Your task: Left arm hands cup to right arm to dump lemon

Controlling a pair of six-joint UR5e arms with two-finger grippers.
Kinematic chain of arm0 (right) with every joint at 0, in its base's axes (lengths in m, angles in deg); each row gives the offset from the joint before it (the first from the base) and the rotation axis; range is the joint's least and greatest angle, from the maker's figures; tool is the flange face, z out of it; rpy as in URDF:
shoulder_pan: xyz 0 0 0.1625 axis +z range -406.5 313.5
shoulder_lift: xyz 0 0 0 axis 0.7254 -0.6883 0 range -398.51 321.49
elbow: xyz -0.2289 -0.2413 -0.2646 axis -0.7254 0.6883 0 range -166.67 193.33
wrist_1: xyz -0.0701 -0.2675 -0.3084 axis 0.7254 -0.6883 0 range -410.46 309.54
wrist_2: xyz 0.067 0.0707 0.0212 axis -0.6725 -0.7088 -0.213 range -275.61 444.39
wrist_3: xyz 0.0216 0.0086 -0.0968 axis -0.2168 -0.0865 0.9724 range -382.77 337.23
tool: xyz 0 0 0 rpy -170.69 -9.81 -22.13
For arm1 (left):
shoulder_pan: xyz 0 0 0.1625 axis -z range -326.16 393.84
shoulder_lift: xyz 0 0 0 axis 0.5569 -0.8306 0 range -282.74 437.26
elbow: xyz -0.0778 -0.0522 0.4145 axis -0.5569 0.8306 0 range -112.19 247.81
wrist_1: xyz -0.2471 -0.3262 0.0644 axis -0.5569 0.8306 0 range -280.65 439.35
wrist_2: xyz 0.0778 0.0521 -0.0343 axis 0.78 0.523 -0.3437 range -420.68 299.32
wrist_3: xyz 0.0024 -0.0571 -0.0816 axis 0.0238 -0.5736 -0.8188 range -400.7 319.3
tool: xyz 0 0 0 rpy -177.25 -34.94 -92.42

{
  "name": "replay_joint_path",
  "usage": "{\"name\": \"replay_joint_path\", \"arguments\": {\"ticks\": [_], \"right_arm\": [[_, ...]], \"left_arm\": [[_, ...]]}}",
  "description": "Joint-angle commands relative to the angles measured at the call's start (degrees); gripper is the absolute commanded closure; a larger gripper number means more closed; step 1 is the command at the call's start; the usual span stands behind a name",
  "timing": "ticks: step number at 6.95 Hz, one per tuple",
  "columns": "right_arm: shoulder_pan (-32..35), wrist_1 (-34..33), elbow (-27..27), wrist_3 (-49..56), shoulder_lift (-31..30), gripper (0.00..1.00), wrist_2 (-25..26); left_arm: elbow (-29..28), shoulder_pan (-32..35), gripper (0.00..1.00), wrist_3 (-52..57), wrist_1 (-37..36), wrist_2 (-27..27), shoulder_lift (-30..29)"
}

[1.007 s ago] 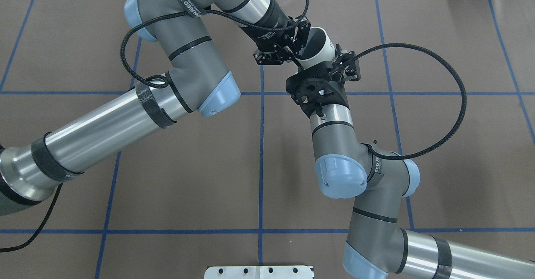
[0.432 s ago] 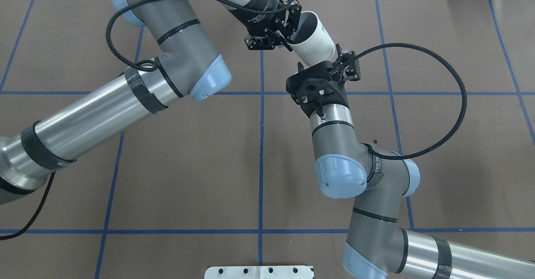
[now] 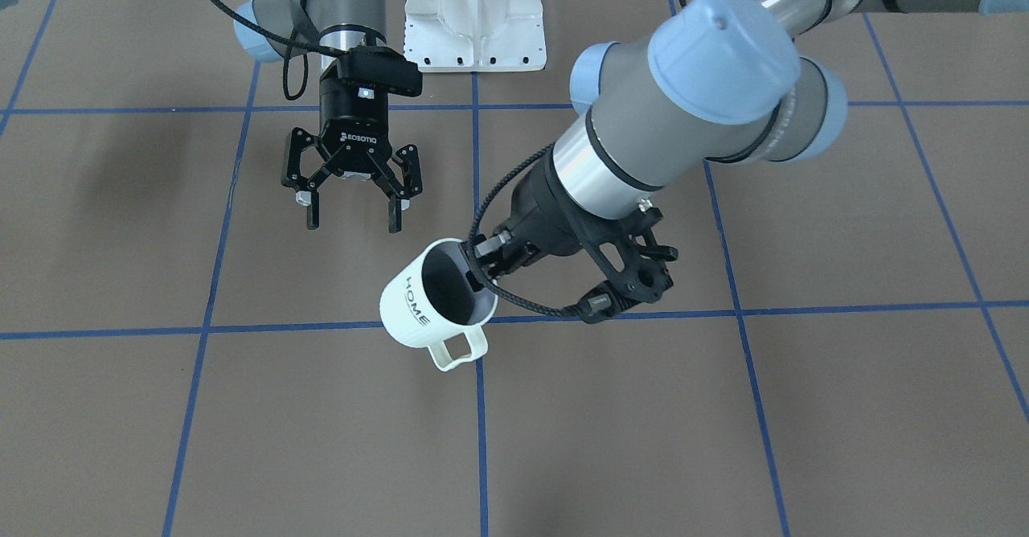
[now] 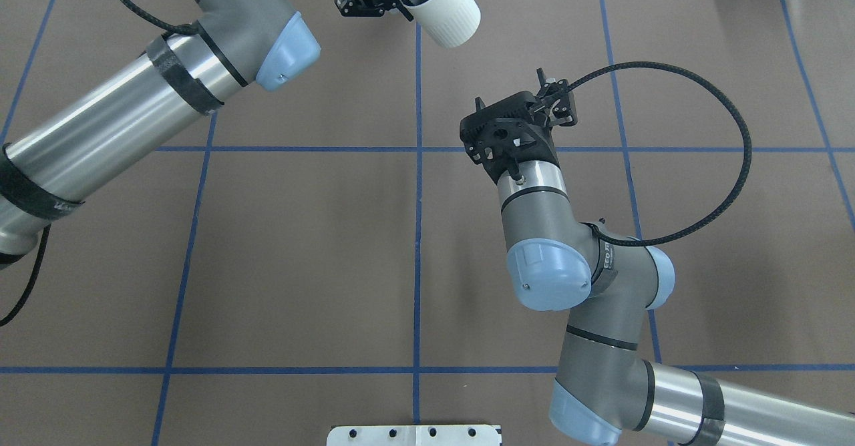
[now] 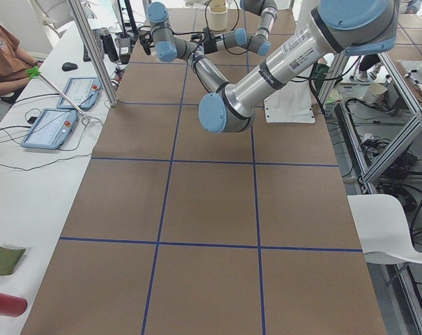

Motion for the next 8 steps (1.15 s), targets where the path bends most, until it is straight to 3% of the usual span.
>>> {"name": "replay_joint_path", "arguments": {"ticks": [1,3,5,7,8], "right_arm": [[5.5,0.0,-0.2,-4.1,0.4,0.00,-9.7],[17.6,0.1,-0.3,-11.8,1.1,0.00,-30.4],[28.7,0.2,0.8,-13.0,1.1,0.00,-51.8],[35.2,0.2,2.2,-17.0,1.1,0.00,-67.1],[36.6,-0.1,2.6,-18.7,1.0,0.00,-73.0]], "left_arm": [[-2.8,4.8,1.00,5.9,-0.3,0.4,3.2],[-2.9,10.6,1.00,10.5,-2.3,0.6,6.8],[-2.3,12.8,1.00,23.6,-11.8,3.4,7.9],[2.4,12.7,1.00,39.6,-22.4,11.0,14.2],[4.8,13.0,1.00,46.0,-23.6,11.3,18.0]]}}
